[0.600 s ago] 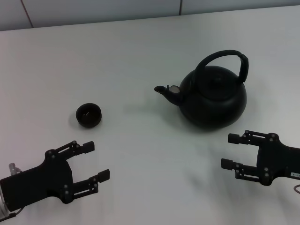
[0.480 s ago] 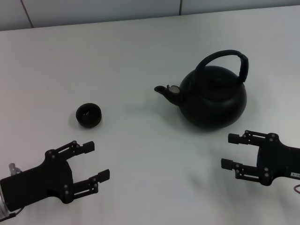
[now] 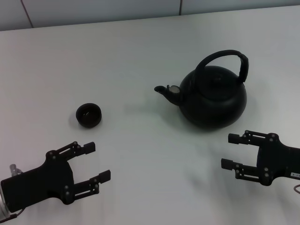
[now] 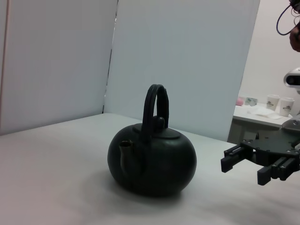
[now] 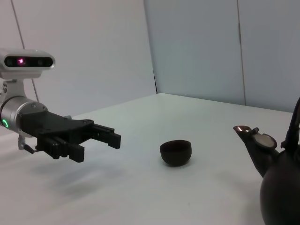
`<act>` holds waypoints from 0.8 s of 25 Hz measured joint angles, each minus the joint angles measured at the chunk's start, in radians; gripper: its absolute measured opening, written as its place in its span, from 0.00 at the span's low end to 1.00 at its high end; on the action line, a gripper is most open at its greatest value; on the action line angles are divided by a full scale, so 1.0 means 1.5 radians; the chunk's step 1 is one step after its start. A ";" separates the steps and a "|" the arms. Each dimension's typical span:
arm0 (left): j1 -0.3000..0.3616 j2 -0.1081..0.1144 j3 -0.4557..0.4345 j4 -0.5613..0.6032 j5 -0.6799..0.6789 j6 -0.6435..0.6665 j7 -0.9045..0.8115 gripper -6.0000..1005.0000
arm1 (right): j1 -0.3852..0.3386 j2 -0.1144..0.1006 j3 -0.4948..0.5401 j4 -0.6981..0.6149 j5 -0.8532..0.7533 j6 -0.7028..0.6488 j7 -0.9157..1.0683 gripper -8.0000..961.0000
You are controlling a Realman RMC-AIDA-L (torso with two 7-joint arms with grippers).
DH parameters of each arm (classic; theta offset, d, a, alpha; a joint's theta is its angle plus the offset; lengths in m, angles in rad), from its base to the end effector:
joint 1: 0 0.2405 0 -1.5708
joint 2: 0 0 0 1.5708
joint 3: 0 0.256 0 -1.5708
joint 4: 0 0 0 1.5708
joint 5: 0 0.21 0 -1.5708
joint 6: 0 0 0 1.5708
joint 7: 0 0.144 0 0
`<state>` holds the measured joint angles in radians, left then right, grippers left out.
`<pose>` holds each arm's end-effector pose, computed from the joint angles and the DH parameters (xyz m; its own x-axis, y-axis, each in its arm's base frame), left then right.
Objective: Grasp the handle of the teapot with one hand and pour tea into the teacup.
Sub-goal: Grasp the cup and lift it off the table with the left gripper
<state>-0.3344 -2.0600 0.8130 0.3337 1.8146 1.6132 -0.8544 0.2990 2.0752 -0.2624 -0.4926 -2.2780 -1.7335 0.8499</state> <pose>-0.3093 0.2352 -0.0446 0.7713 0.2162 0.5986 0.3740 -0.9150 -0.1514 0.3472 0.2181 -0.0025 0.8033 -0.2331 -0.5481 -0.4357 -0.8574 -0.2739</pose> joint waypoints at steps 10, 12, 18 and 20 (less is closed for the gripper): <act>0.000 0.000 0.000 -0.001 -0.002 -0.001 0.000 0.77 | 0.000 0.001 0.000 0.001 0.000 0.002 -0.001 0.71; -0.001 0.000 0.000 -0.002 -0.002 -0.001 0.000 0.77 | 0.000 0.001 0.000 0.001 0.000 0.002 -0.001 0.71; 0.001 -0.002 -0.002 -0.003 -0.006 -0.001 0.005 0.77 | 0.000 0.001 0.000 0.001 0.000 0.002 -0.001 0.71; 0.006 -0.005 -0.030 -0.007 -0.038 -0.008 0.027 0.77 | 0.000 0.001 0.000 0.001 0.000 0.002 -0.001 0.71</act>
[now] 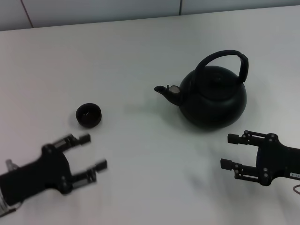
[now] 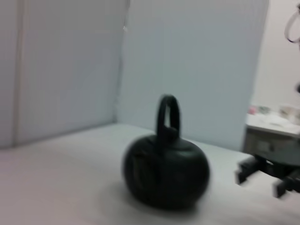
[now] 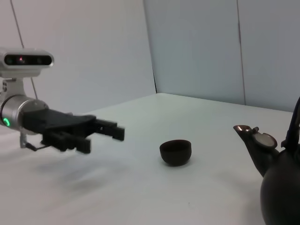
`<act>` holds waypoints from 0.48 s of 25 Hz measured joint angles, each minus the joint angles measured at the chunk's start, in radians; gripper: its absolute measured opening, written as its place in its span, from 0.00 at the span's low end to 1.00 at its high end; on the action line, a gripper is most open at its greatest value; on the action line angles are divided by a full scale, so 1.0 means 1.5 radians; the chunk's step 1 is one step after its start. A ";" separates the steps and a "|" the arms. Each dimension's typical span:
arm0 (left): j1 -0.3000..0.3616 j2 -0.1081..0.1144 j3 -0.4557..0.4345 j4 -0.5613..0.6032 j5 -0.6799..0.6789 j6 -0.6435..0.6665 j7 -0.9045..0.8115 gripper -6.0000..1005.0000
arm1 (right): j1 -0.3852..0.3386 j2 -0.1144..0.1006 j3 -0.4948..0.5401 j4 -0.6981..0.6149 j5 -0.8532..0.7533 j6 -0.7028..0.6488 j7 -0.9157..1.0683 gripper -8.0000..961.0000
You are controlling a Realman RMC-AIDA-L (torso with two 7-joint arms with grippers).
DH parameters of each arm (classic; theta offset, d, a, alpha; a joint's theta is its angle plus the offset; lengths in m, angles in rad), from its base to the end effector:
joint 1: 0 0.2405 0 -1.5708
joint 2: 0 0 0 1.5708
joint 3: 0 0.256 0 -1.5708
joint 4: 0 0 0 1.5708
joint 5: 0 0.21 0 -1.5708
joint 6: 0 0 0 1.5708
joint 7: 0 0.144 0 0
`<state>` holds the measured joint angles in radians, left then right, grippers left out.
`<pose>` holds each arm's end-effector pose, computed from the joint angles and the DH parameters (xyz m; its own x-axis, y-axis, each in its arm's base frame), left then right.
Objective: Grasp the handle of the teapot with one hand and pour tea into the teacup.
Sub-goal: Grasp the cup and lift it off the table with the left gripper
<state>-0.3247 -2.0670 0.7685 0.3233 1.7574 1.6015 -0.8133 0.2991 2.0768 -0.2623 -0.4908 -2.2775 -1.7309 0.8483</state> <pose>-0.3102 0.2410 -0.0394 0.7473 0.1742 0.6413 0.4041 -0.8852 -0.2305 0.3470 0.2181 -0.0034 0.8027 -0.2332 -0.5489 -0.4364 -0.8569 -0.2743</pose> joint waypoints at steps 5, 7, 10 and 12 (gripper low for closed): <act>0.005 -0.001 -0.091 -0.056 -0.066 -0.024 0.109 0.76 | 0.002 0.000 0.000 0.000 0.001 -0.003 0.000 0.71; 0.004 -0.001 -0.125 -0.085 -0.085 -0.035 0.158 0.76 | 0.003 0.000 0.000 0.000 0.003 -0.003 0.000 0.71; 0.001 -0.001 -0.155 -0.105 -0.091 -0.038 0.188 0.76 | 0.004 0.000 0.000 0.000 0.005 -0.004 0.001 0.71; 0.001 -0.001 -0.160 -0.109 -0.091 -0.038 0.190 0.76 | 0.005 0.000 0.000 0.000 0.005 -0.004 0.002 0.71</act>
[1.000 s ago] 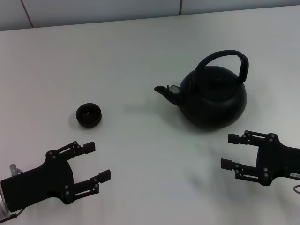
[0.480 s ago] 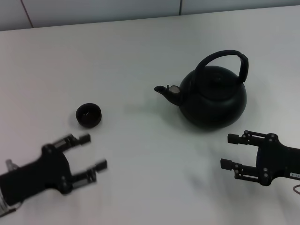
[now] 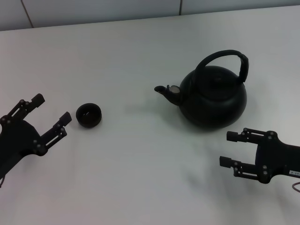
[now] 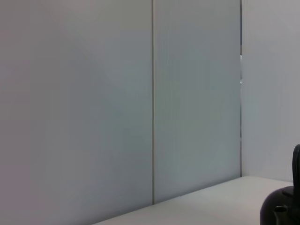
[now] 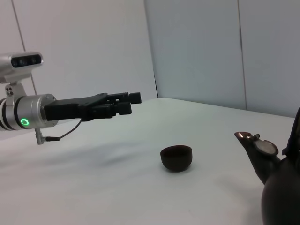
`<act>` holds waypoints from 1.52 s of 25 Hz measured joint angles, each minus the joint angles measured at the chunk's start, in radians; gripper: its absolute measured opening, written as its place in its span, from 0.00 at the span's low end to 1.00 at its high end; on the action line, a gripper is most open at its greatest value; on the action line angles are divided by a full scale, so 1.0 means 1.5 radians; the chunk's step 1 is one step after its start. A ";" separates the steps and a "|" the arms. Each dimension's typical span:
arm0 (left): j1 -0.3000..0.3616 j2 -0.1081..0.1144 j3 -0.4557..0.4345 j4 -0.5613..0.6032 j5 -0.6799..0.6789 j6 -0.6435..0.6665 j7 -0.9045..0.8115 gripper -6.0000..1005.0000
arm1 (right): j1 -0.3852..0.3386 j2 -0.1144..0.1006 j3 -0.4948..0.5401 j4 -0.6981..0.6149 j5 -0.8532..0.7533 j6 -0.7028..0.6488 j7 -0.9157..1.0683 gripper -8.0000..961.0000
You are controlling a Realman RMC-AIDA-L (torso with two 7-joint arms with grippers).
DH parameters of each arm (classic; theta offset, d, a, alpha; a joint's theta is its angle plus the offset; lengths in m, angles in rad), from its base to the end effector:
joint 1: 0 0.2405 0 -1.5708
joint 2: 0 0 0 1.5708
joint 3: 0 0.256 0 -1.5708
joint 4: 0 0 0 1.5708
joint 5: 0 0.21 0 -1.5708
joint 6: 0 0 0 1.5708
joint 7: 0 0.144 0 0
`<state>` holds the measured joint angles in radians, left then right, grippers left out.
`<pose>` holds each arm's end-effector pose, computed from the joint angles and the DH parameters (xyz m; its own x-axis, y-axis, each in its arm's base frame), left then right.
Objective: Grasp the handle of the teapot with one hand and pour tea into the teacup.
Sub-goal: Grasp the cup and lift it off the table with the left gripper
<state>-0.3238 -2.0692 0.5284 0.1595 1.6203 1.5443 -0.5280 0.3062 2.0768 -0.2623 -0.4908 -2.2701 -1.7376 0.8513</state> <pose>-0.3238 0.2539 -0.0266 0.7176 -0.0066 0.6965 0.5004 -0.6906 -0.5221 0.3443 0.2208 -0.0027 0.7995 -0.2245 -0.5571 -0.4317 -0.8597 -0.2731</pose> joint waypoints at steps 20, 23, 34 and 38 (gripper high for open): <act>-0.009 -0.001 0.081 -0.002 0.010 -0.126 0.038 0.74 | 0.000 0.000 0.000 0.000 0.000 -0.001 0.004 0.71; -0.017 -0.002 0.078 -0.003 0.009 -0.136 0.035 0.74 | -0.001 0.000 0.000 0.000 0.000 -0.002 0.005 0.71; -0.087 -0.006 0.076 -0.046 0.005 -0.221 0.027 0.73 | -0.003 0.000 0.000 0.000 0.000 -0.002 0.005 0.71; -0.101 -0.006 0.075 -0.054 0.004 -0.238 0.026 0.73 | -0.003 0.000 0.000 0.000 0.001 -0.002 0.005 0.71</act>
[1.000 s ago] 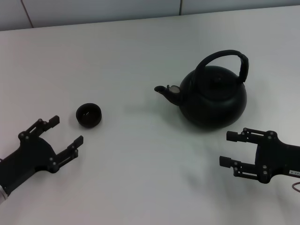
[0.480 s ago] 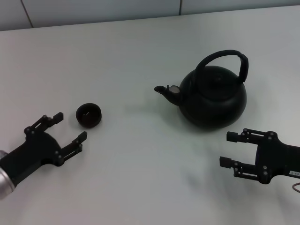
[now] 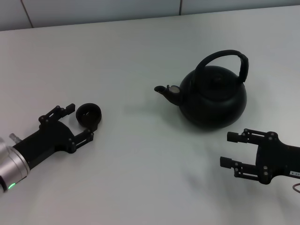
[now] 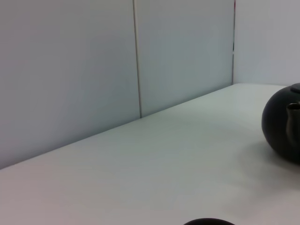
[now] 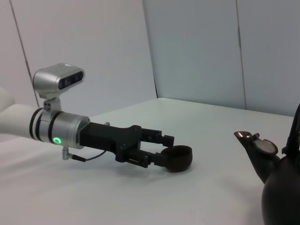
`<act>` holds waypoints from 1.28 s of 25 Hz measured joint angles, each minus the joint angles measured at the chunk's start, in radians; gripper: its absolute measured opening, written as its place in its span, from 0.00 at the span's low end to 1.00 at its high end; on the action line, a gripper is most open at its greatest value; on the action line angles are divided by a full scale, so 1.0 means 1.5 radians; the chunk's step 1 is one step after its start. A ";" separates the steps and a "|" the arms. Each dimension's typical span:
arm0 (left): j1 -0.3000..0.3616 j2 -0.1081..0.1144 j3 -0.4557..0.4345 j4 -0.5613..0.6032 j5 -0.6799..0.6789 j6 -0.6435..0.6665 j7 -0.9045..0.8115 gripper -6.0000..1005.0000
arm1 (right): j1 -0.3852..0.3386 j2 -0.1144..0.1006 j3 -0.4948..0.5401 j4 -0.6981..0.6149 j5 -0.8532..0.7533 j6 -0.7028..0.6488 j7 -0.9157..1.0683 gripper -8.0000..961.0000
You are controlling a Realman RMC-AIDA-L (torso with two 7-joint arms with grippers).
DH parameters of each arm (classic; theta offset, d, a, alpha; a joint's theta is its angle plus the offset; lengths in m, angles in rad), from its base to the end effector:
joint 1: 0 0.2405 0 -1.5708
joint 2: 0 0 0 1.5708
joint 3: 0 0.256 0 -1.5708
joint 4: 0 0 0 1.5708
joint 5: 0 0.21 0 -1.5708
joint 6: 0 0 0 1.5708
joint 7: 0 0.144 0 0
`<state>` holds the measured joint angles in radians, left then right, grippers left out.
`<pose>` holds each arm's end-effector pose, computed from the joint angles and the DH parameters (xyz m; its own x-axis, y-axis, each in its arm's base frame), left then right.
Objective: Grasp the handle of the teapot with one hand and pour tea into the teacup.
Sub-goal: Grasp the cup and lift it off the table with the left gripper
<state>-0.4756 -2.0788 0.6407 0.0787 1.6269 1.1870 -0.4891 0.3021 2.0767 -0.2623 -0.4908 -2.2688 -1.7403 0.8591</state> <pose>-0.3212 0.2946 -0.0726 0.8562 0.1391 0.4976 0.4292 -0.7277 -0.5350 0.3448 0.2194 -0.0024 0.7942 -0.2330 -0.5613 -0.4407 -0.8567 -0.2680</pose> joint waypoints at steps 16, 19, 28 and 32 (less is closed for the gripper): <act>-0.037 0.000 -0.008 -0.024 0.000 -0.043 0.000 0.71 | 0.005 0.000 0.002 0.000 0.000 -0.001 0.000 0.71; -0.039 0.000 -0.008 -0.026 0.000 -0.044 0.000 0.71 | 0.006 0.000 0.003 0.000 0.000 -0.001 0.000 0.71; -0.040 -0.001 -0.007 -0.027 0.004 -0.042 0.000 0.70 | 0.008 0.000 0.003 0.000 0.000 0.000 0.000 0.71; -0.040 -0.001 -0.007 -0.027 0.003 -0.038 0.000 0.70 | 0.008 0.000 0.002 0.000 0.000 0.000 0.000 0.71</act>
<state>-0.5354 -2.0799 0.6302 0.0384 1.6307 1.1303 -0.4893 0.3148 2.0767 -0.2587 -0.4909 -2.2686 -1.7410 0.8589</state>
